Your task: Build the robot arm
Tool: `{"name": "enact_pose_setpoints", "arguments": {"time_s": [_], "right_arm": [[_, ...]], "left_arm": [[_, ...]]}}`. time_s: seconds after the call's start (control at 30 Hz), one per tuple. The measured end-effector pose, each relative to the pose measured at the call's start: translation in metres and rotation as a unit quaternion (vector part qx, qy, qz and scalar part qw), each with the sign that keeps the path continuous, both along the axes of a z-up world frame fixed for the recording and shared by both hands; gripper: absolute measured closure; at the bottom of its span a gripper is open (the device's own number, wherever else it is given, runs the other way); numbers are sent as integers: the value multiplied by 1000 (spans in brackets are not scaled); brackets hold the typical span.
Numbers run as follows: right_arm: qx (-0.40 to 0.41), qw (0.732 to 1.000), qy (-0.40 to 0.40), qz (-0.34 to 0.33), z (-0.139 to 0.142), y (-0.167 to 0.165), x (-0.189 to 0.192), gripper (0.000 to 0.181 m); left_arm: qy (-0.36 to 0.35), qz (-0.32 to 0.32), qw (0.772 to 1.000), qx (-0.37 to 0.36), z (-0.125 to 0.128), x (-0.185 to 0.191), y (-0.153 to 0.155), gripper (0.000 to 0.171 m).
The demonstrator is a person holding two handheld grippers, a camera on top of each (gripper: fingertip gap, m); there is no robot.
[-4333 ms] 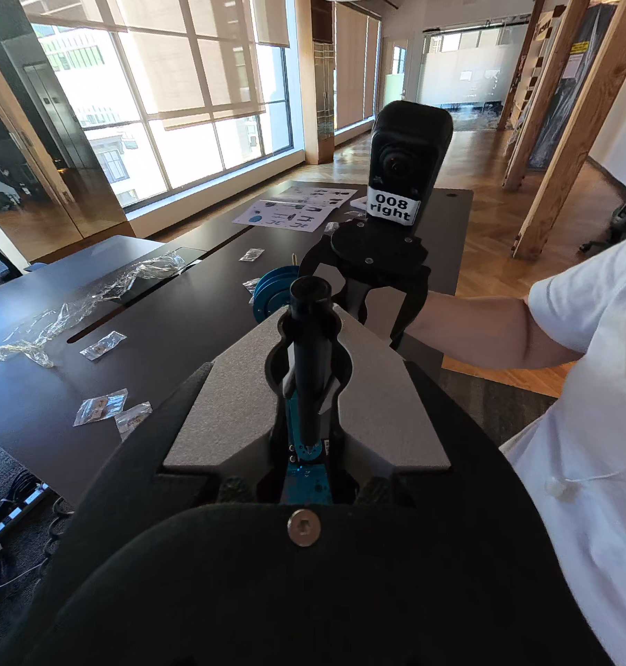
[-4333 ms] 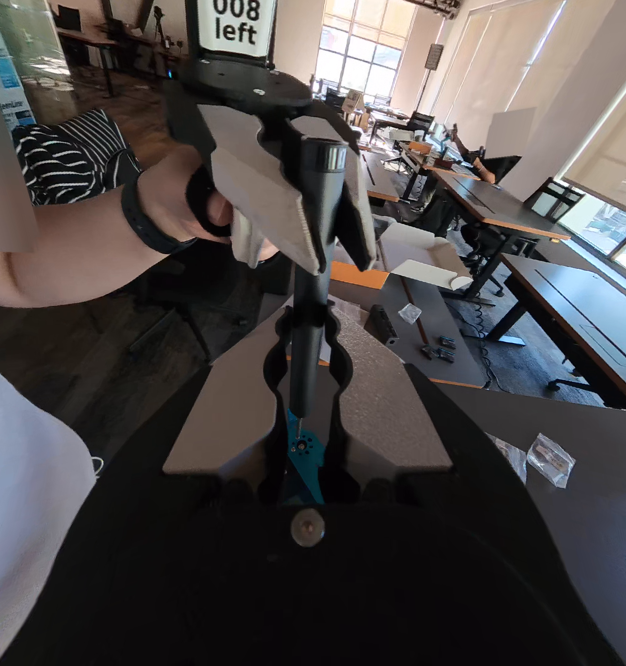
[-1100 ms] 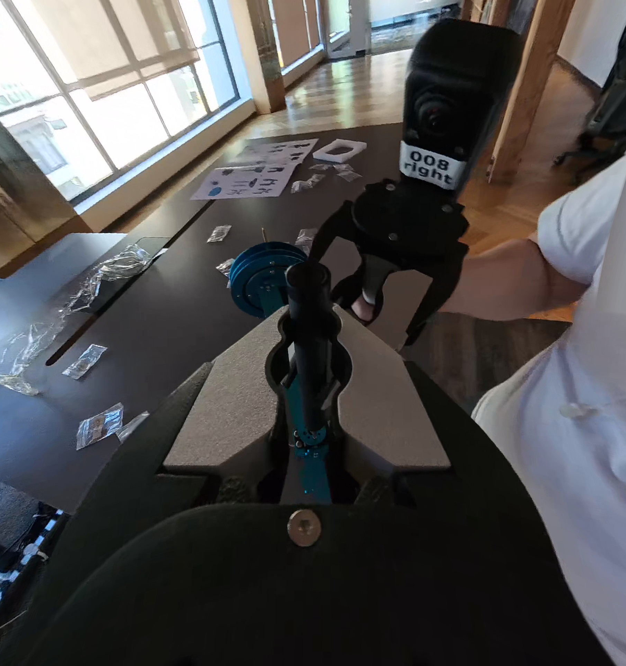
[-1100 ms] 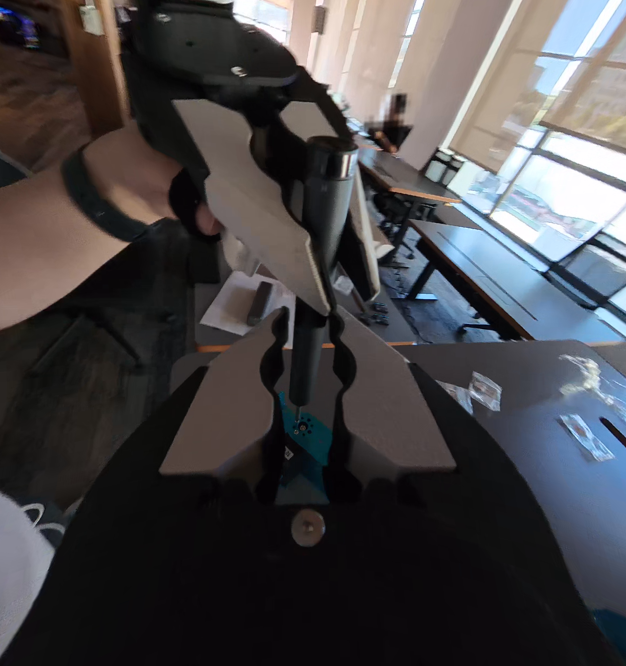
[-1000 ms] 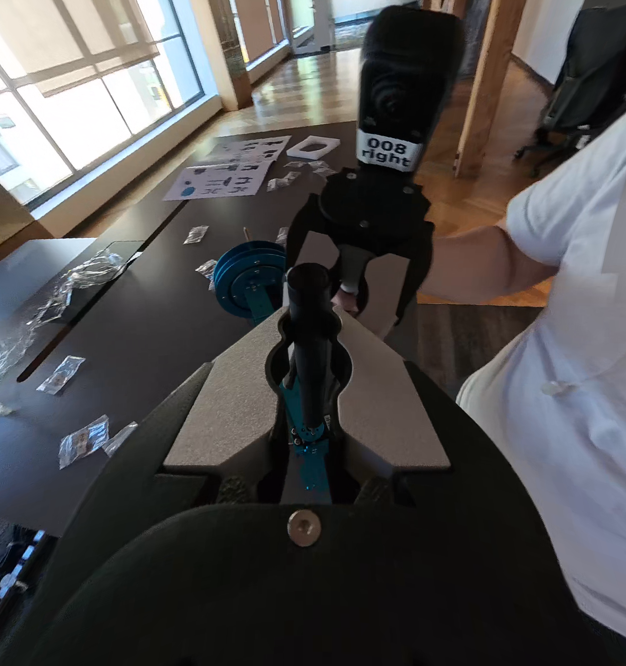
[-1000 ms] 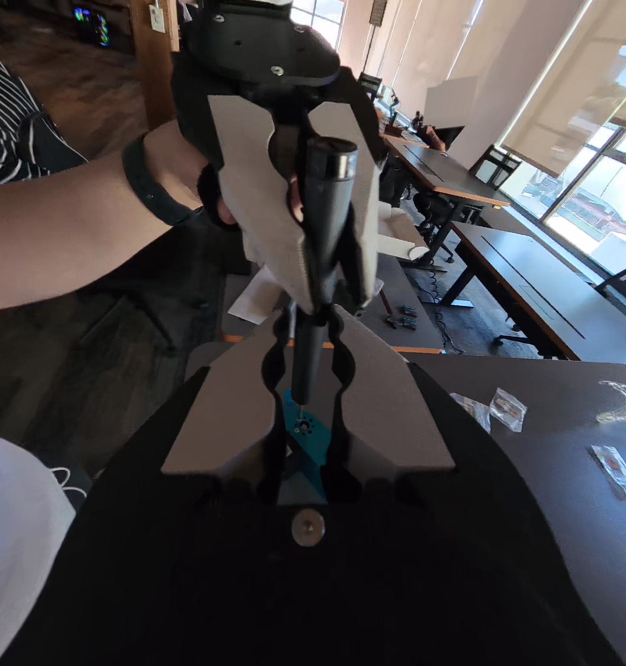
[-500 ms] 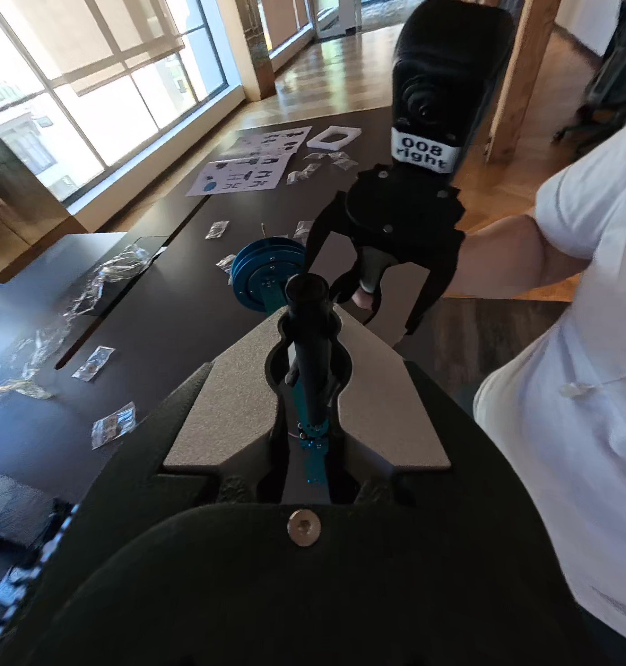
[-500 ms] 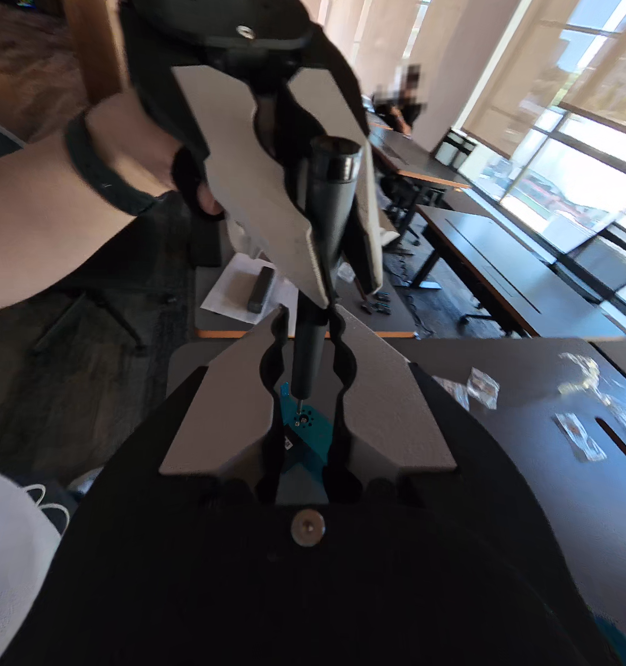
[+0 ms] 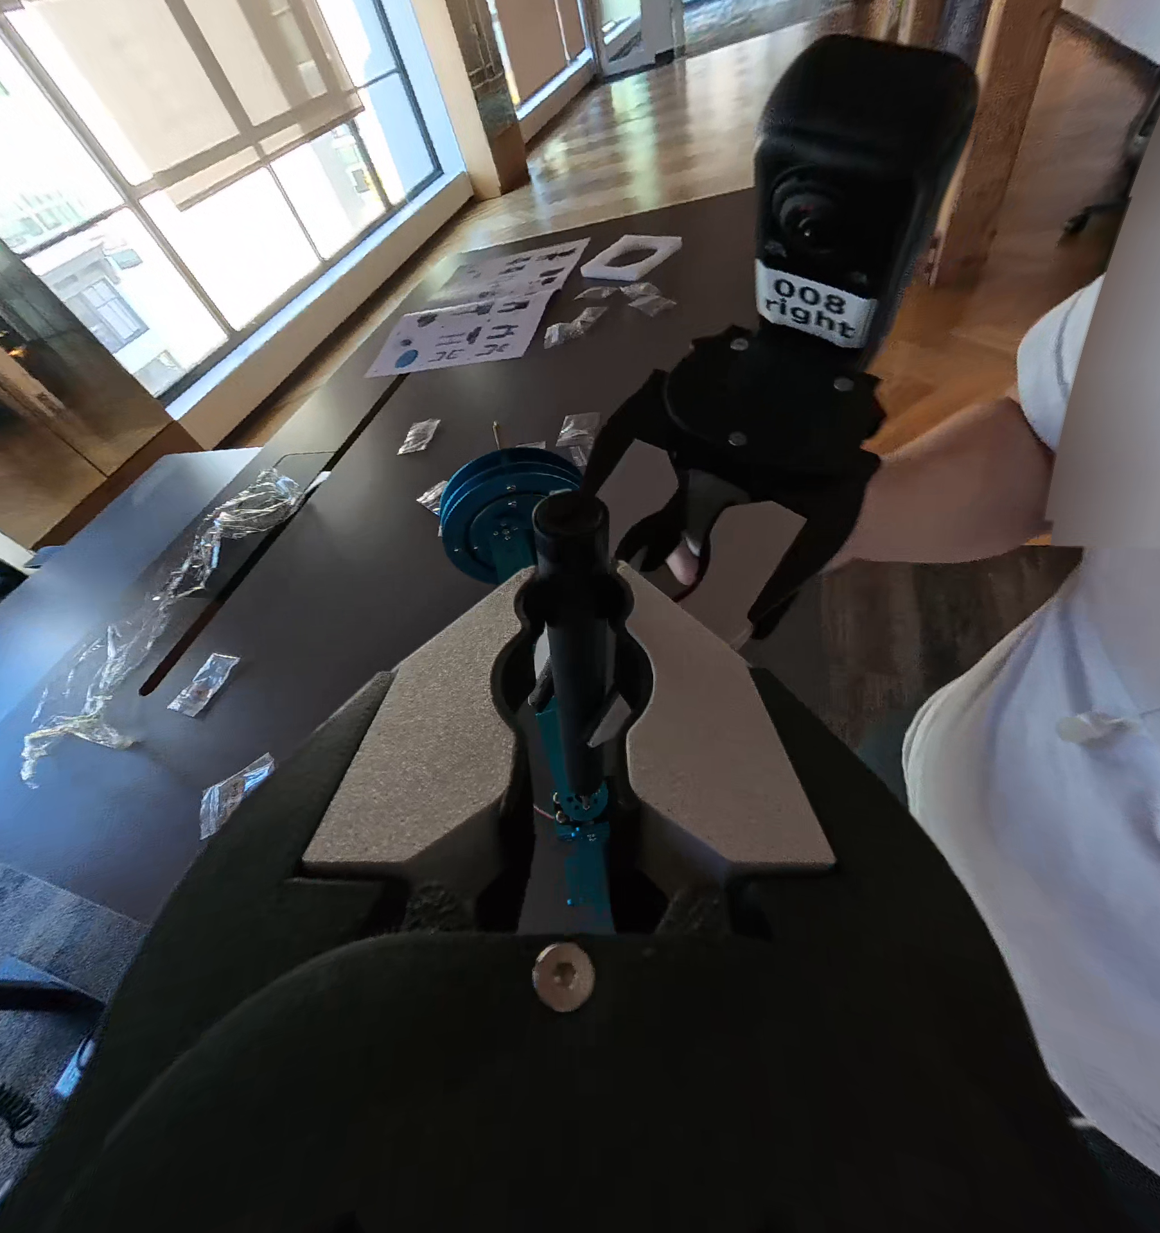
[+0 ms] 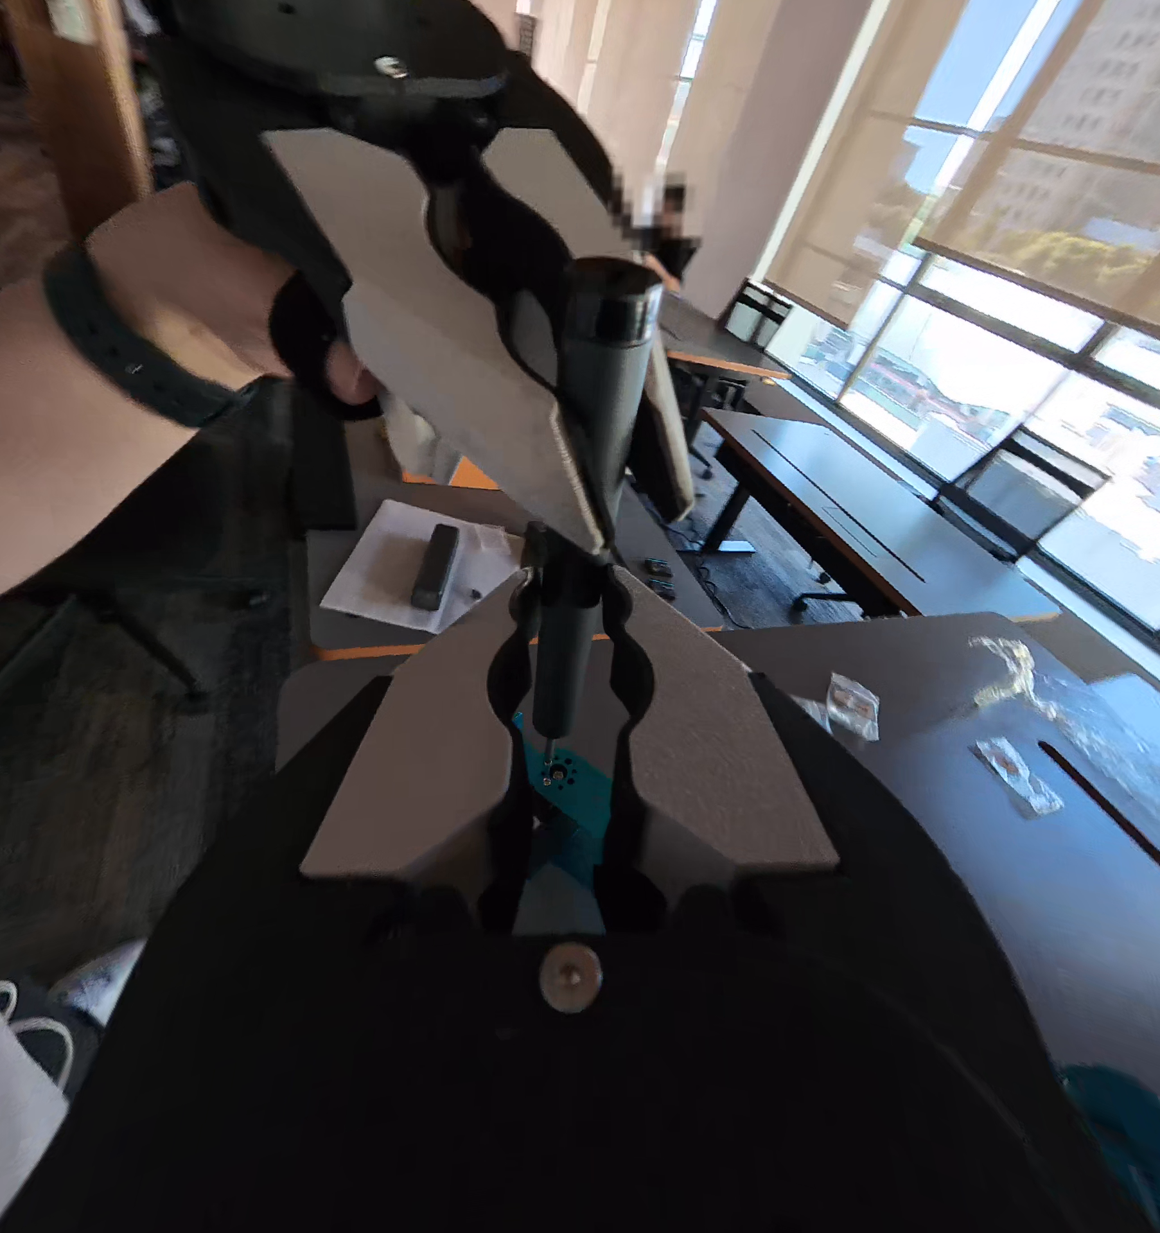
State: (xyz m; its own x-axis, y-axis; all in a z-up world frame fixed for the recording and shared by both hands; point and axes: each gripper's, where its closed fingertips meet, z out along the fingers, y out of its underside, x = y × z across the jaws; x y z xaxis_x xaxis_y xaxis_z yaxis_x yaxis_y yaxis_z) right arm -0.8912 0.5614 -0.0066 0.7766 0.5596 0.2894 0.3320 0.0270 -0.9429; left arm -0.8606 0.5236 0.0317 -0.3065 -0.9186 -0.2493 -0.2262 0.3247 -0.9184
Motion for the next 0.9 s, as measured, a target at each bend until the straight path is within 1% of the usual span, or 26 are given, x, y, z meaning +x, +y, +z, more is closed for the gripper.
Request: {"name": "enact_pose_setpoints", "arguments": {"time_s": [0.07,0.13,0.17,0.2,0.3,0.33,0.37,0.4,0.47,0.53,0.63,0.73,0.77,0.83,0.9], "right_arm": [[-7,999,-19,49,-1,0,-2,160],[-18,996,-16,91,1,1,-5,155],[-22,994,-13,110,2,1,-7,160],[-23,993,-14,112,2,4,-6,164],[-19,998,0,63,3,9,-2,164],[-11,999,4,36,3,10,0,164],[-6,1000,14,7,3,10,2,164],[0,1000,18,-11,2,9,2,164],[21,999,10,-37,2,7,2,164],[30,1000,-2,-9,1,4,0,164],[-2,997,16,81,0,1,-5,147],[-11,992,28,120,4,8,1,146],[-13,990,23,135,3,9,1,146],[-29,989,12,145,-5,14,0,144],[-41,986,4,161,-12,13,-6,153]], "left_arm": [[6,-25,1000,-16,0,-2,2,155],[2,-61,998,-35,2,-4,4,155],[-2,-77,996,-45,2,-6,5,155],[-5,-87,995,-54,3,-7,6,155],[-10,-57,996,-64,4,-3,11,155],[-16,-35,997,-61,5,0,13,149],[-18,-19,998,-55,5,1,12,147],[-16,-14,999,-45,4,1,8,152],[-17,-7,1000,-17,2,2,4,155],[-12,-16,1000,-1,1,-1,2,155],[-10,-24,999,-30,3,-2,11,155],[-20,-50,997,-59,6,-4,19,155],[-22,-62,995,-70,6,-5,20,155],[-31,-79,993,-80,8,-6,22,155],[-34,-96,991,-86,8,-6,20,155]]}}
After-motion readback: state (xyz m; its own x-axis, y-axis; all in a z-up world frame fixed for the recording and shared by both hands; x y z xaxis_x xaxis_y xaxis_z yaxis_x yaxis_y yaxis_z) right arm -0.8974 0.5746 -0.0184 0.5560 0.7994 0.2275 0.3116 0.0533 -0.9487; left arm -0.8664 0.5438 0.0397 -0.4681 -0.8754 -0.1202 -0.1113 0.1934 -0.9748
